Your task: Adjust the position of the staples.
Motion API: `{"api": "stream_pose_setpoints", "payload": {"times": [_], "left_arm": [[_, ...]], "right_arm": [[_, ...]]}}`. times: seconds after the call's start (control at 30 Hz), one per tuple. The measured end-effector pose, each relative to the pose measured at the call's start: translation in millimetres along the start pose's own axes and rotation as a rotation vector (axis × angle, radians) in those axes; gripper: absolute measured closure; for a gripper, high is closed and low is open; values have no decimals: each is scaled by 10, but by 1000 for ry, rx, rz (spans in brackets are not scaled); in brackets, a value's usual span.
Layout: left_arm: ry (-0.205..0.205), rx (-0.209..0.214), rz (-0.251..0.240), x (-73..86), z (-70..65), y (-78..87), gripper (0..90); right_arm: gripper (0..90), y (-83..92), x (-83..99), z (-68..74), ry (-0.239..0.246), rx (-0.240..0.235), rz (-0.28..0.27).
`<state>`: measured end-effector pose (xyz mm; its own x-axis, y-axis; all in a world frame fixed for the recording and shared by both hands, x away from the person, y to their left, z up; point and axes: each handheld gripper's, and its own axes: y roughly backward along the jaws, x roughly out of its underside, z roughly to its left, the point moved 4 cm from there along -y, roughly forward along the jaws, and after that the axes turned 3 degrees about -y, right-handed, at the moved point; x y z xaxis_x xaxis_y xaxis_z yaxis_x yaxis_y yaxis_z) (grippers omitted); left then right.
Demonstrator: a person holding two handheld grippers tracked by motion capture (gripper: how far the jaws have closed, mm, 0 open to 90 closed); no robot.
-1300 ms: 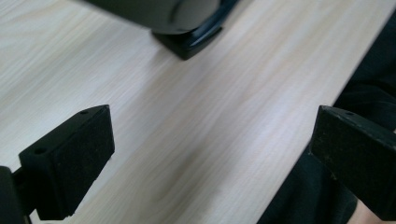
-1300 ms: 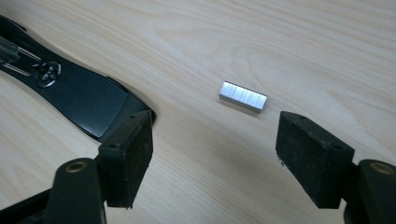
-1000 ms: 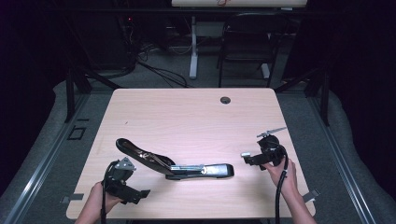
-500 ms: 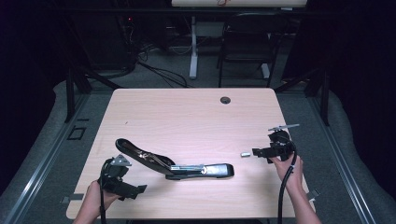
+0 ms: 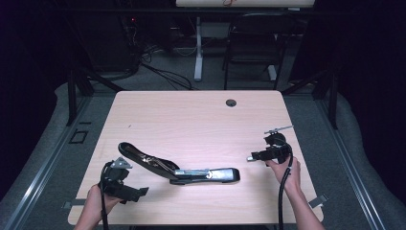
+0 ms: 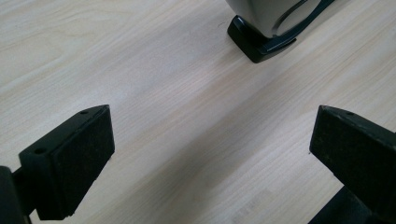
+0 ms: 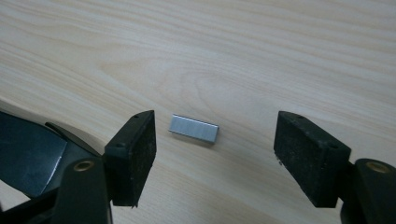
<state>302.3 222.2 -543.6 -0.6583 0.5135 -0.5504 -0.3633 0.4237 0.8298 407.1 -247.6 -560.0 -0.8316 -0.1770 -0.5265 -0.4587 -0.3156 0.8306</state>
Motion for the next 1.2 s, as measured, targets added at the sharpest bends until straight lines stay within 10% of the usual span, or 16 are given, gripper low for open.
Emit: {"api": "stream_pose_setpoints", "payload": {"times": [1.2], "left_arm": [[-8, 31, 14, 18, 18, -33, 1]], "right_arm": [[508, -330, -6, 199, 33, 87, 88]]}}
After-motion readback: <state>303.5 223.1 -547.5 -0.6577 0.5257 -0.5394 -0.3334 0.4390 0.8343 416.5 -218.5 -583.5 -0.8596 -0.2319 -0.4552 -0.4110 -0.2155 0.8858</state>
